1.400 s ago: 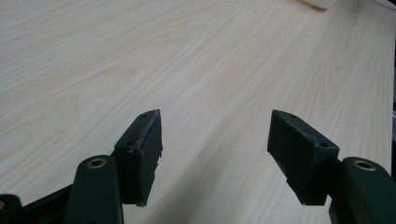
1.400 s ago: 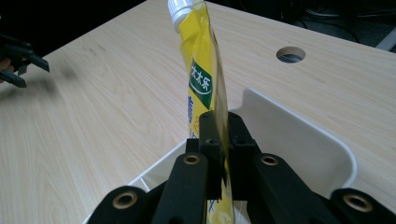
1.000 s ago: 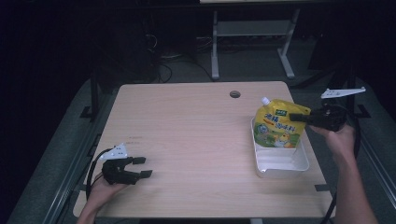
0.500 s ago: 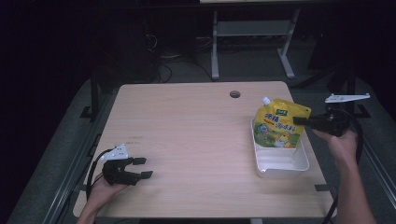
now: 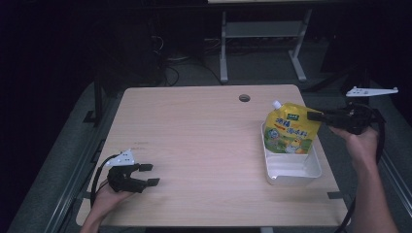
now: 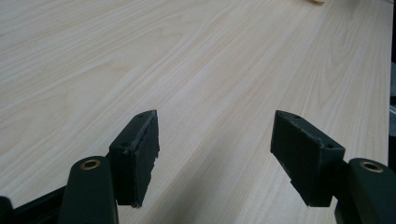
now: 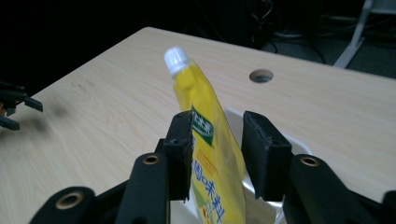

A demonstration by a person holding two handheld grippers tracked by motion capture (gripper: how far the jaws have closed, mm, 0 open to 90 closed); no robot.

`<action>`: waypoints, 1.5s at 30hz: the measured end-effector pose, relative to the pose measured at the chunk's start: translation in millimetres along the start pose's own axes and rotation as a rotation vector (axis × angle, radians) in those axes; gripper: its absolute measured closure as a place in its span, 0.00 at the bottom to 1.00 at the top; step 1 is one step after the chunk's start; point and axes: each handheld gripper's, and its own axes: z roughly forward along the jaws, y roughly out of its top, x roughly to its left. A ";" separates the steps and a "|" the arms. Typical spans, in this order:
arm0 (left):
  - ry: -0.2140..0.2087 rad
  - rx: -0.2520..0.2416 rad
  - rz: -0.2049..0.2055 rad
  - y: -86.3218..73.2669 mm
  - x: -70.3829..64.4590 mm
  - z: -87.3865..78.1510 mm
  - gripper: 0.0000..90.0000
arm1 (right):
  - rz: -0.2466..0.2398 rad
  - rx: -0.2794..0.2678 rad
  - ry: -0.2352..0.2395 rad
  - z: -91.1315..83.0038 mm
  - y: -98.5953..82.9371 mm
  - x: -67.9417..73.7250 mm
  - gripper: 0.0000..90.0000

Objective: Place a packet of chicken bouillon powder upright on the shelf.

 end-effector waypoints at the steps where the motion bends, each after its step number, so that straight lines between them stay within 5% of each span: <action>1: 0.000 -0.001 0.000 0.0 0.0 0.0 0.35 | -0.008 -0.005 0.004 -1.3 3.0 2.2 0.68; 17: -0.005 -0.005 0.002 0.2 0.1 -0.8 0.33 | -0.093 -0.024 0.020 0.8 25.1 42.3 0.59; 45: 0.017 -0.003 0.009 -2.6 -1.2 -1.9 0.32 | -0.144 0.079 0.111 43.7 0.3 108.5 0.48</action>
